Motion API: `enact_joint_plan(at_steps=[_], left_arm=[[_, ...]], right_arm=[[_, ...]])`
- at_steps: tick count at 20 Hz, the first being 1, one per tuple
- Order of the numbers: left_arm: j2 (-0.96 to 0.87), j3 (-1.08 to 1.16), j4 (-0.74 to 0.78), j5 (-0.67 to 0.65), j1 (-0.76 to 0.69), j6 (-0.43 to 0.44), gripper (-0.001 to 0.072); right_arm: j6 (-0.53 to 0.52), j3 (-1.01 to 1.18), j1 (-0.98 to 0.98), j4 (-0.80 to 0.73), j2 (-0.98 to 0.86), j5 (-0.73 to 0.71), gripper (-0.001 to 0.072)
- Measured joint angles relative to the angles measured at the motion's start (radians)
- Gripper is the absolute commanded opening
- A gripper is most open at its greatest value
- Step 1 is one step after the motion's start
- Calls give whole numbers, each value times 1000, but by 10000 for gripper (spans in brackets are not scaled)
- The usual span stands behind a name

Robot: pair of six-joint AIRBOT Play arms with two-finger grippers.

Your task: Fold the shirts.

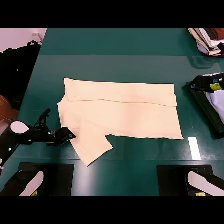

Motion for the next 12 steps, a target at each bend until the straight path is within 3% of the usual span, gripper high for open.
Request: enact_joint_plan(at_steps=[1,2,8,9,12], left_arm=[[0,-6,-8,35,-23,3,135],[-2,-13,-5,68,-41,3,33],[-1,61,-44,56,-83,5,25],[-1,80,-49,42,-85,10,25],[-1,114,-56,21,-89,17,26]], right_arm=[[0,0,0,0,0,6,409],[0,0,-2,0,0,18,409],[0,-132,-115,-7,61,96,421],[0,-191,-152,-8,84,107,516],[0,-390,-272,-10,151,130,530]])
